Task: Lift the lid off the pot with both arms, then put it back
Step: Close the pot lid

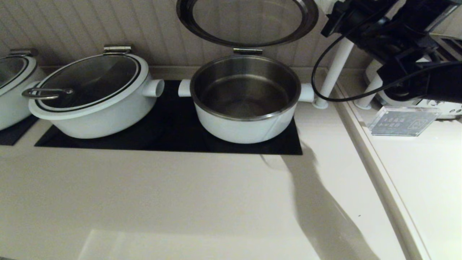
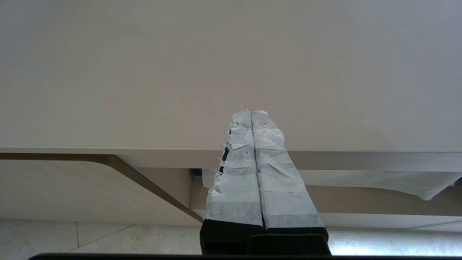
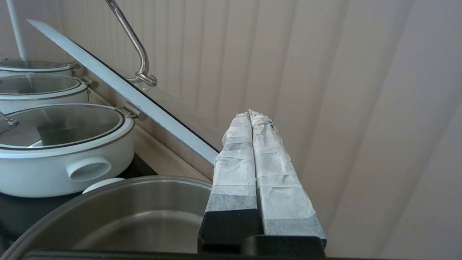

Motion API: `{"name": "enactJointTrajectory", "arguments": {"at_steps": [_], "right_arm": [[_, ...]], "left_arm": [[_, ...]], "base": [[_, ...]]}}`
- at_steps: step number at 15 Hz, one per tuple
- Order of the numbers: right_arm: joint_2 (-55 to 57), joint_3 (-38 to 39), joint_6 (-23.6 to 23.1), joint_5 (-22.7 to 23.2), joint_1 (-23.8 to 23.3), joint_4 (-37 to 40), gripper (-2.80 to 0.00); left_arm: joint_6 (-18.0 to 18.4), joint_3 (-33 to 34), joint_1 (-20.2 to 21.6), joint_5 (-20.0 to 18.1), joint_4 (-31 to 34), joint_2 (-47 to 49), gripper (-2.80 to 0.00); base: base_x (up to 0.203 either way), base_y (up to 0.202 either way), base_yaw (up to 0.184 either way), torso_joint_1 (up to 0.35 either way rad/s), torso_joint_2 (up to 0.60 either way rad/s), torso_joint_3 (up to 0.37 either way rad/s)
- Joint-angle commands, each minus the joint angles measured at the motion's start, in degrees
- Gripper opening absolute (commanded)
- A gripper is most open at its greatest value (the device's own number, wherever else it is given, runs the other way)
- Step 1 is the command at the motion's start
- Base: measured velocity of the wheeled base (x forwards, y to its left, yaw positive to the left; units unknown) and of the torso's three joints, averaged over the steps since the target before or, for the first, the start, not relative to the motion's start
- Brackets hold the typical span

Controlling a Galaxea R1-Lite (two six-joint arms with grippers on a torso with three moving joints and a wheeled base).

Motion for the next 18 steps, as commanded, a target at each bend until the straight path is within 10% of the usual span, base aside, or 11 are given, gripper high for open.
{"name": "enactJointTrajectory", "arguments": {"at_steps": [1, 18], "right_arm": [[-0.7, 1.1, 0.0, 0.4, 0.0, -0.4, -2.8], [-6.2, 16.8, -0.1, 3.9, 0.0, -3.6, -2.8]], "left_arm": [[0.0, 0.0, 0.0, 0.0, 0.0, 0.0, -2.8], [0.0, 0.0, 0.0, 0.0, 0.0, 0.0, -2.8]], "base": [[0.0, 0.0, 0.0, 0.0, 0.0, 0.0], [0.0, 0.0, 0.0, 0.0, 0.0, 0.0]]}}
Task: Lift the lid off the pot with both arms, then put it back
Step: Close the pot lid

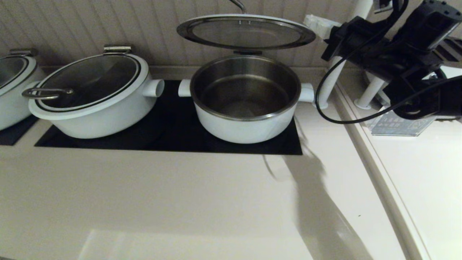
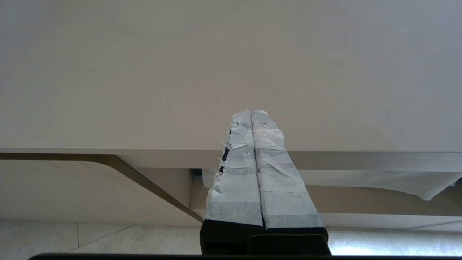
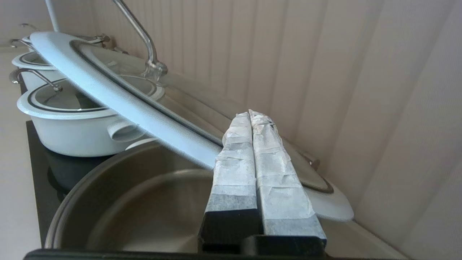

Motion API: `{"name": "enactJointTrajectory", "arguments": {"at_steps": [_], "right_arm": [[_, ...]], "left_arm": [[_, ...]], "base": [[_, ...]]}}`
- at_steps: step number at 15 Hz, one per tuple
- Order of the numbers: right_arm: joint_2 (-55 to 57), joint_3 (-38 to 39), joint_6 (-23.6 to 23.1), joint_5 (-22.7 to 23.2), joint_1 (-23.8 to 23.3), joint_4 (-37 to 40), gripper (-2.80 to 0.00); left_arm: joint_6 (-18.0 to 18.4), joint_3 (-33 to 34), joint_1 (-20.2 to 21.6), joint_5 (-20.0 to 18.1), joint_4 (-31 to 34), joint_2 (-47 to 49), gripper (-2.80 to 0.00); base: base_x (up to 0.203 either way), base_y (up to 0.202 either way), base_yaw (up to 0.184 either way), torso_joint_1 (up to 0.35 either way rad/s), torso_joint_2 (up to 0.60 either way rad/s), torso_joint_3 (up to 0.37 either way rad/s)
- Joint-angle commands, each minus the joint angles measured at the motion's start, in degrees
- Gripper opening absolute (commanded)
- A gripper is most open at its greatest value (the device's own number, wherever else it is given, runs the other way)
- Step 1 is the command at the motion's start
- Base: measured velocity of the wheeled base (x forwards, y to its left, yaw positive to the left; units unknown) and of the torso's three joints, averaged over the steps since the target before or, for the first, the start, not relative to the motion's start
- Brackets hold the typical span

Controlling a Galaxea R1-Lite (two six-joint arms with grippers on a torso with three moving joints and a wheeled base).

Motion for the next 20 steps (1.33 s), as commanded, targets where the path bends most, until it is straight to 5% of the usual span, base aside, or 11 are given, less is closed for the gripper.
{"name": "enactJointTrajectory", "arguments": {"at_steps": [1, 20], "right_arm": [[-0.9, 1.6, 0.0, 0.3, 0.0, -0.6, -2.8], [-2.0, 15.4, -0.1, 2.6, 0.7, -9.3, -2.8]], "left_arm": [[-0.1, 0.0, 0.0, 0.0, 0.0, 0.0, -2.8], [-0.1, 0.0, 0.0, 0.0, 0.0, 0.0, -2.8]], "base": [[0.0, 0.0, 0.0, 0.0, 0.0, 0.0], [0.0, 0.0, 0.0, 0.0, 0.0, 0.0]]}}
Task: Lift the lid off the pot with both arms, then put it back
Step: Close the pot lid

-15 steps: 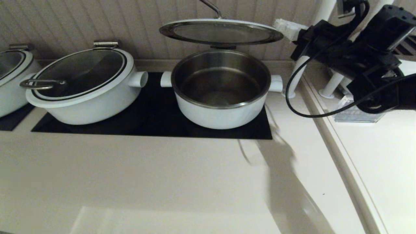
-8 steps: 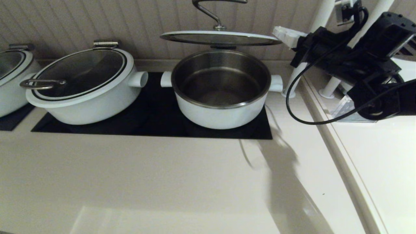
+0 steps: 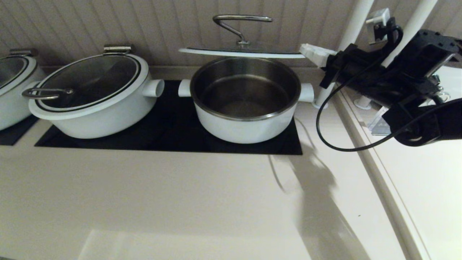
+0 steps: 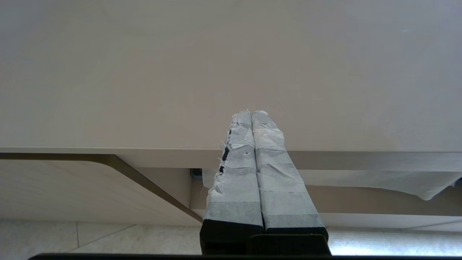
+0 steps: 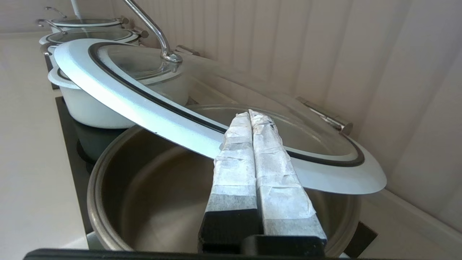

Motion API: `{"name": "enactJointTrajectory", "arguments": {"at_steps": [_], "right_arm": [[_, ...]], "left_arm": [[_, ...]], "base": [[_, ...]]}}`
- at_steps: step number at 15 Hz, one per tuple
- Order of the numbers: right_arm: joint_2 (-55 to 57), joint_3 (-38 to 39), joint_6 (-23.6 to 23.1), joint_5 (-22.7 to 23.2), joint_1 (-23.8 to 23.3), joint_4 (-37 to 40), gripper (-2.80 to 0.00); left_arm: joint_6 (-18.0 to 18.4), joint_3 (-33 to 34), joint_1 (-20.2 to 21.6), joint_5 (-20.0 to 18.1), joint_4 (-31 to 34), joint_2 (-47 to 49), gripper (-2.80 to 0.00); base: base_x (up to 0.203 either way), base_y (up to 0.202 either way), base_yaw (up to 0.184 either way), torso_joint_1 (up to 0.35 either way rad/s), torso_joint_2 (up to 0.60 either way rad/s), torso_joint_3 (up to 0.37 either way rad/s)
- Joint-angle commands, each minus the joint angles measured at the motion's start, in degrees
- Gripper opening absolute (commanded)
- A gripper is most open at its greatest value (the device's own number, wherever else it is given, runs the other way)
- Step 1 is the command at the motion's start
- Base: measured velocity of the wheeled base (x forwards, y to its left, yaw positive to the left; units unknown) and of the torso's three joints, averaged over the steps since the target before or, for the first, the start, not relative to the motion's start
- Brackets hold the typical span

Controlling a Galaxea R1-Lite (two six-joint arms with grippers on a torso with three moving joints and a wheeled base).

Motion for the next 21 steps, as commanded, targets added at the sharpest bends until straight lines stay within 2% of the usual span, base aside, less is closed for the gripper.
{"name": "enactJointTrajectory", "arguments": {"at_steps": [1, 6, 17, 21], "right_arm": [[0.5, 0.4, 0.0, 0.2, 0.3, -0.3, -2.8], [1.6, 1.4, -0.3, 0.2, 1.7, -1.6, -2.8], [3.2, 15.5, -0.5, 0.2, 3.1, -11.6, -2.8], [6.7, 16.5, -0.5, 0.0, 3.1, -16.2, -2.8]], "left_arm": [[0.0, -0.1, 0.0, 0.0, 0.0, 0.0, -2.8], [0.0, 0.0, 0.0, 0.0, 0.0, 0.0, -2.8], [0.0, -0.1, 0.0, 0.0, 0.0, 0.0, -2.8], [0.0, -0.1, 0.0, 0.0, 0.0, 0.0, -2.8]], "base": [[0.0, 0.0, 0.0, 0.0, 0.0, 0.0], [0.0, 0.0, 0.0, 0.0, 0.0, 0.0], [0.0, 0.0, 0.0, 0.0, 0.0, 0.0], [0.0, 0.0, 0.0, 0.0, 0.0, 0.0]]}}
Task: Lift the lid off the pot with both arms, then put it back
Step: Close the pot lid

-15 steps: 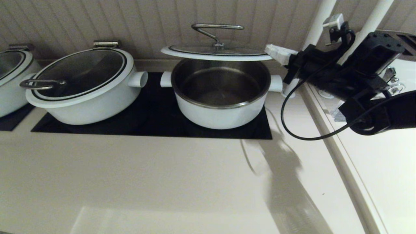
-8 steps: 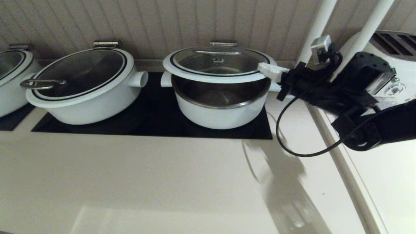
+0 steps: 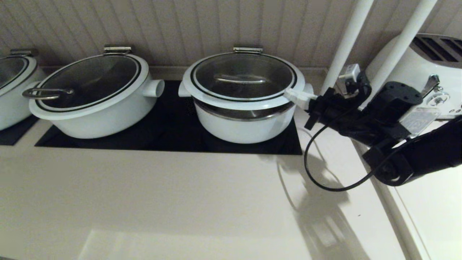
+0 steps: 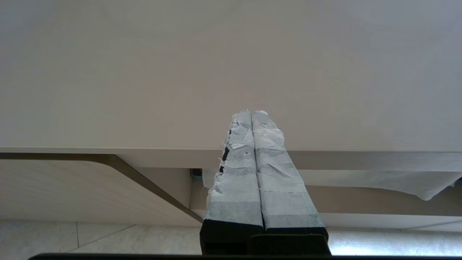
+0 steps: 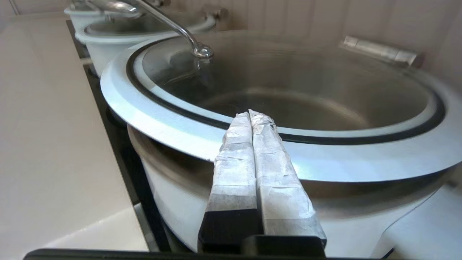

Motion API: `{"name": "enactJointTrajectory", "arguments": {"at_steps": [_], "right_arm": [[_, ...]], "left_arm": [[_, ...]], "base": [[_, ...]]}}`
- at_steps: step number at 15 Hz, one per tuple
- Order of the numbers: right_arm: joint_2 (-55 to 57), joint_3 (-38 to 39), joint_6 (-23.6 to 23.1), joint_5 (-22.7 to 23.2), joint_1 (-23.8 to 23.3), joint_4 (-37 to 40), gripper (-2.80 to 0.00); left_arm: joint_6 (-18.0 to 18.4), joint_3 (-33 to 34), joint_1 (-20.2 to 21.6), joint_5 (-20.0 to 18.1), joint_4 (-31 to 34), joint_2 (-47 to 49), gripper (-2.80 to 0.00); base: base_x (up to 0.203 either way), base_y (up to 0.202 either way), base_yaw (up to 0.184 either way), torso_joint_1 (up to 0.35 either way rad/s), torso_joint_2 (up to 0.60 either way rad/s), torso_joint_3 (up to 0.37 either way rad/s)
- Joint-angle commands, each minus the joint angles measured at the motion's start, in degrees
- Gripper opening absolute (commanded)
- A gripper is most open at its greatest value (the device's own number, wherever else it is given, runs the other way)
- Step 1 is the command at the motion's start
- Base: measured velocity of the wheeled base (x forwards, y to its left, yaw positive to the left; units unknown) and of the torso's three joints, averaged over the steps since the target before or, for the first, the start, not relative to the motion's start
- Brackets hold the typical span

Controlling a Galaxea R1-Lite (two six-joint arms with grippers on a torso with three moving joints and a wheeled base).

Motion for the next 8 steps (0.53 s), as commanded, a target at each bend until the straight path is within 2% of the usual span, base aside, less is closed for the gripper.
{"name": "enactJointTrajectory", "arguments": {"at_steps": [1, 8], "right_arm": [[2.1, 0.1, 0.0, 0.3, 0.0, -0.6, -2.8], [6.3, -0.3, 0.2, -0.1, -0.1, -2.6, -2.8]], "left_arm": [[0.0, 0.0, 0.0, 0.0, 0.0, 0.0, -2.8], [0.0, 0.0, 0.0, 0.0, 0.0, 0.0, -2.8]], "base": [[0.0, 0.0, 0.0, 0.0, 0.0, 0.0], [0.0, 0.0, 0.0, 0.0, 0.0, 0.0]]}}
